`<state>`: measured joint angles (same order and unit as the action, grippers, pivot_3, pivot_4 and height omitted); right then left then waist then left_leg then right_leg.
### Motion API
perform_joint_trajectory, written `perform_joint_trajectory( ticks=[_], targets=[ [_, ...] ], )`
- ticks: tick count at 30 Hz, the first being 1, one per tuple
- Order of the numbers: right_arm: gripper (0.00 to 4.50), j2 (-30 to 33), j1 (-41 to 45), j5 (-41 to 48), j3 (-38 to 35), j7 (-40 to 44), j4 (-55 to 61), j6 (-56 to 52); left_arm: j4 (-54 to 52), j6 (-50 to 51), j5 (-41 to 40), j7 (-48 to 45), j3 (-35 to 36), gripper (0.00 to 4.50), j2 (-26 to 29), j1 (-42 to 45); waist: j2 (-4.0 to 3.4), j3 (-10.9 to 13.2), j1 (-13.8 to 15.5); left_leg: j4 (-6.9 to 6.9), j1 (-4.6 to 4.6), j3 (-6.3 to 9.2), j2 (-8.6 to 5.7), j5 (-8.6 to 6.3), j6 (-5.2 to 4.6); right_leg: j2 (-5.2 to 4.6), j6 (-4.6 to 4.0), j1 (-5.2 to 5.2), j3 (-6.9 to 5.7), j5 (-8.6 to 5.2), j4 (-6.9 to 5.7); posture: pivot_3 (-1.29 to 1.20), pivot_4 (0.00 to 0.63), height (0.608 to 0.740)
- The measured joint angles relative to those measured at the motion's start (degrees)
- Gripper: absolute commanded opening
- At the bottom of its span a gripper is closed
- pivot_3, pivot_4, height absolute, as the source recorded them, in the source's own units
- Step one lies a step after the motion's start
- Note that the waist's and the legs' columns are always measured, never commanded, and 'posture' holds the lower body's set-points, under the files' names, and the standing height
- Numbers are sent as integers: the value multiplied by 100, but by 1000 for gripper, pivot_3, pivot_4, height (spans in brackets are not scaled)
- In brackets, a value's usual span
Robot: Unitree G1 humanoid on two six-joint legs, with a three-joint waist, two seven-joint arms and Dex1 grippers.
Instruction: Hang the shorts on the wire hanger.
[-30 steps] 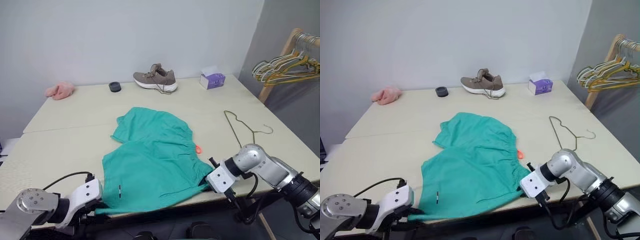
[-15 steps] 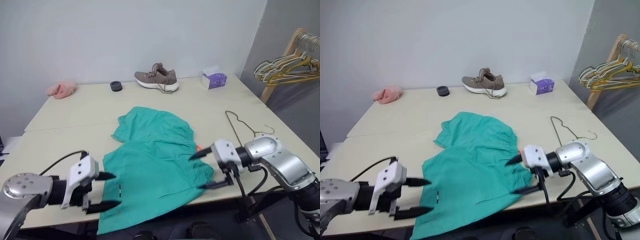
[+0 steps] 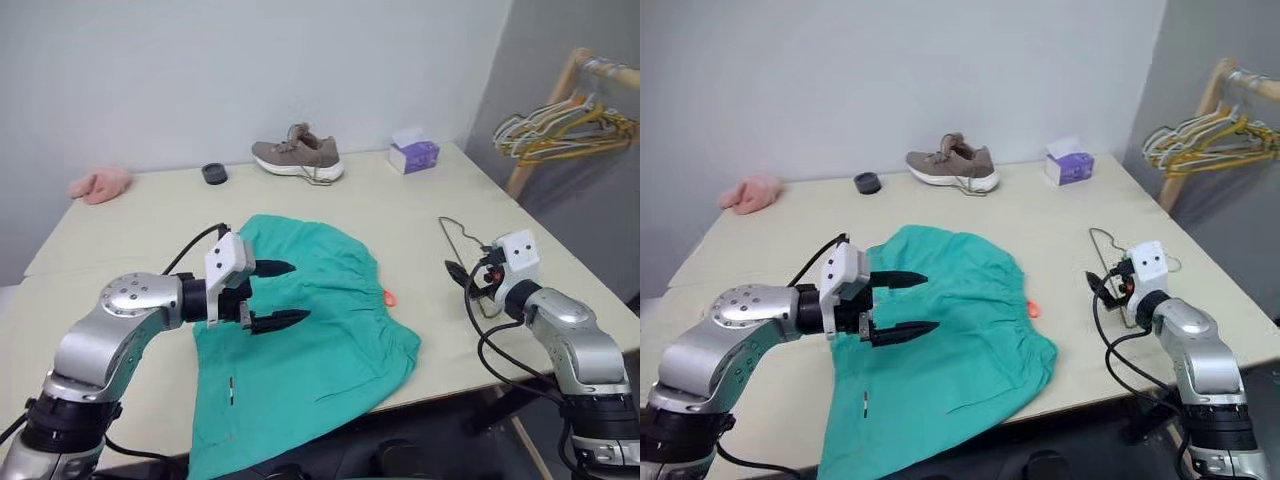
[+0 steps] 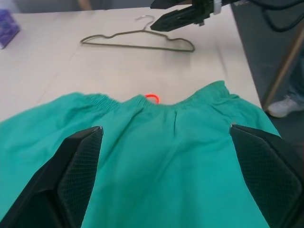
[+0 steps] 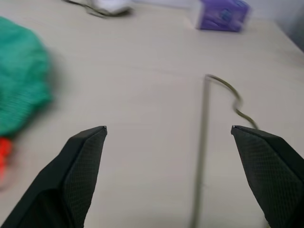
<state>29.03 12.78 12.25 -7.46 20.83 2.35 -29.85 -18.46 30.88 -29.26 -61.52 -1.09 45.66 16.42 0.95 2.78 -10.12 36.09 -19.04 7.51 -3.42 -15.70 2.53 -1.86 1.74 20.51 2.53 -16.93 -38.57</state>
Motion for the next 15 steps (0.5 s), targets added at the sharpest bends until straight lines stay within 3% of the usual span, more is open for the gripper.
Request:
perform_joint_trajectory(
  ticks=[5, 15],
  targets=[
    [4469, 36, 156, -270, -13, -292, -602, -362, 238, -158, 171, -170, -337, 4500, -104, 421, -2, 0, -268, 1, 3, 0, 4, 0, 0, 10, 1, -2, 7, 0, -3, -299, 0, 740],
    [4469, 236, 957, -584, 521, 293, -1919, -371, 239, -333, 318, -170, -531, 4500, -232, 427, -6, -1, -471, 5, 9, 1, 8, 0, -1, 17, 5, -10, 10, 2, -3, -288, 0, 740]
  ],
)
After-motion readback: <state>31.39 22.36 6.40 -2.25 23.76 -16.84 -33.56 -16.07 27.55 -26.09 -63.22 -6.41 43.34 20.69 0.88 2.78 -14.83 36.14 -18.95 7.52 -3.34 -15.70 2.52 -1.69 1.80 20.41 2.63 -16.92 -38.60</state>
